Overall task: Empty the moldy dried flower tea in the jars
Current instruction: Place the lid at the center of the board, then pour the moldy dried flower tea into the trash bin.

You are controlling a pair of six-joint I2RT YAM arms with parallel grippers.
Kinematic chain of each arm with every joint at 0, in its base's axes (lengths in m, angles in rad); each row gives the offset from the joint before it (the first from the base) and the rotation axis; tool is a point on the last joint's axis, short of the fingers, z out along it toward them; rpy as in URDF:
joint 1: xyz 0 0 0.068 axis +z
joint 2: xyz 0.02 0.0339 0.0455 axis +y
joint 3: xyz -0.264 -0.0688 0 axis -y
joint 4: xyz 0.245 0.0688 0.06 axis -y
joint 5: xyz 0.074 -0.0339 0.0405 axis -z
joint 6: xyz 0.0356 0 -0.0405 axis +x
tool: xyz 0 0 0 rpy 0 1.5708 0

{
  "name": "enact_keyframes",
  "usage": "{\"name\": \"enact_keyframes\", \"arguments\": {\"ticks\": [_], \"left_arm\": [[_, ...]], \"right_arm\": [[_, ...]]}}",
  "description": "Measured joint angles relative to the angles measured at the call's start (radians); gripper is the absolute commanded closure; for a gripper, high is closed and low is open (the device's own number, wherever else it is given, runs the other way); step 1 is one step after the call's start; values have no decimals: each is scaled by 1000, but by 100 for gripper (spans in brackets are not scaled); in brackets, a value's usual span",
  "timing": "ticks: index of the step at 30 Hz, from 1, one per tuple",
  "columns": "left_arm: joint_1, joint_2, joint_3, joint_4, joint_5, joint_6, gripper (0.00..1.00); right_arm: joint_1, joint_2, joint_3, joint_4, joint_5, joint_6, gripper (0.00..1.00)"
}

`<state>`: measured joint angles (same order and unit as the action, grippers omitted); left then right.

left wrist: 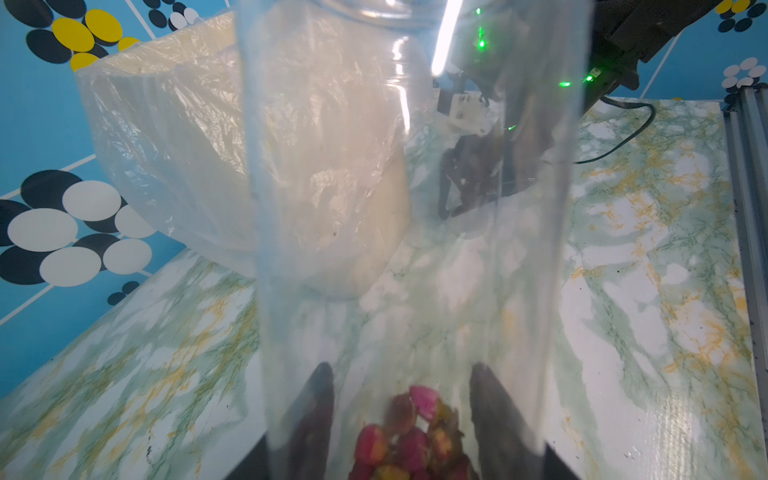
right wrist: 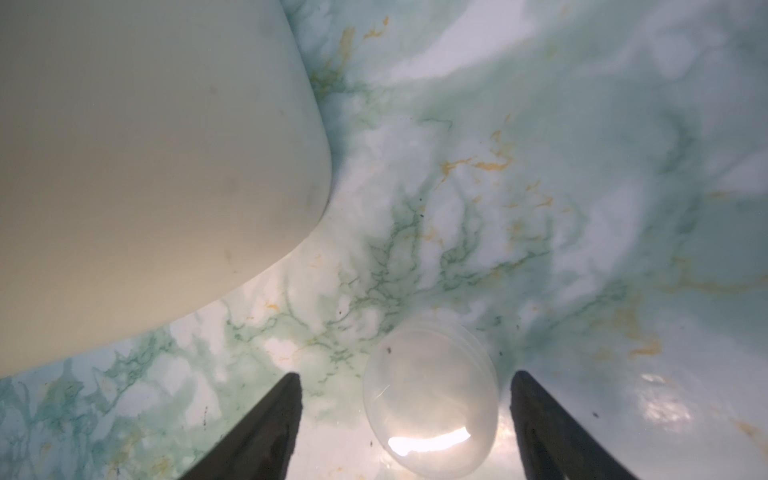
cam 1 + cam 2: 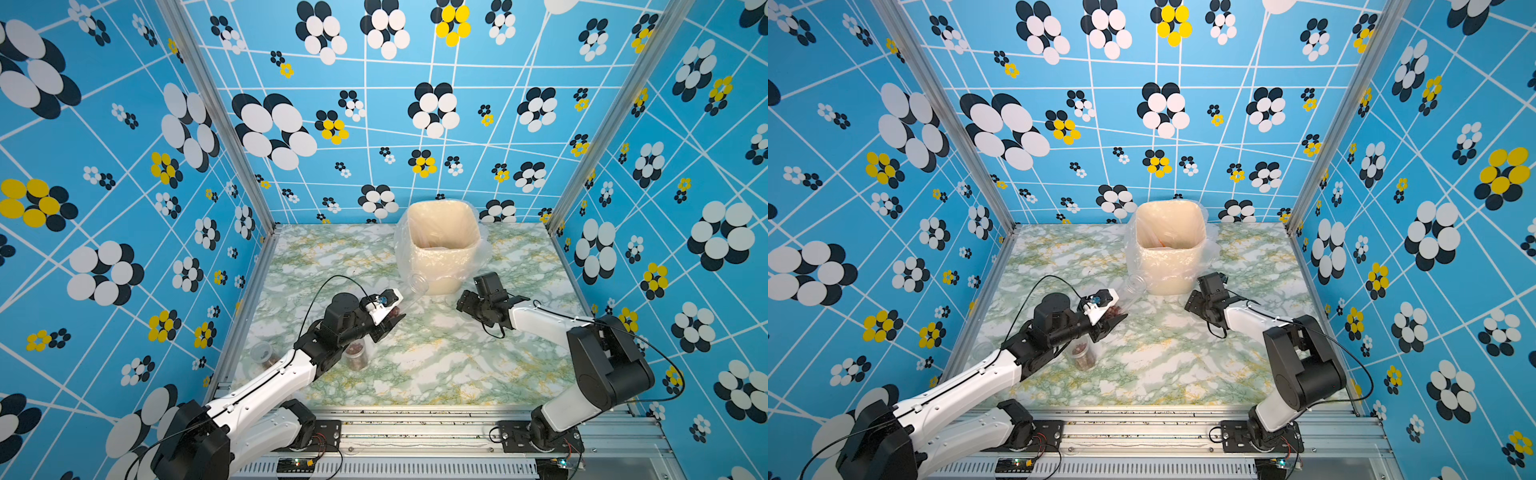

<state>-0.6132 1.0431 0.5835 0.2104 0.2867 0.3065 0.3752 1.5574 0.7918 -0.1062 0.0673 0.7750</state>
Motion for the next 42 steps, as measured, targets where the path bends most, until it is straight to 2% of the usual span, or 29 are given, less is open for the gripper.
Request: {"name": "enact_keyframes", "arguments": {"ticks": [9, 15, 20, 30, 42], "left_arm": [[29, 8, 190, -157, -24, 31, 98], [74, 57, 345, -267, -40, 80, 98], [106, 137, 513, -414, -65, 158, 97], [110, 328, 820, -703, -226, 375, 98], [108, 502, 1056, -839, -452, 607, 98]], "right_arm": [[-4, -308, -148, -17, 82, -41, 7], [-5, -478, -172, -24, 103, -111, 1], [-5, -576, -174, -24, 95, -184, 1], [-5, -626, -177, -19, 28, -249, 1], [-5, -625, -179, -16, -25, -248, 1]]}}
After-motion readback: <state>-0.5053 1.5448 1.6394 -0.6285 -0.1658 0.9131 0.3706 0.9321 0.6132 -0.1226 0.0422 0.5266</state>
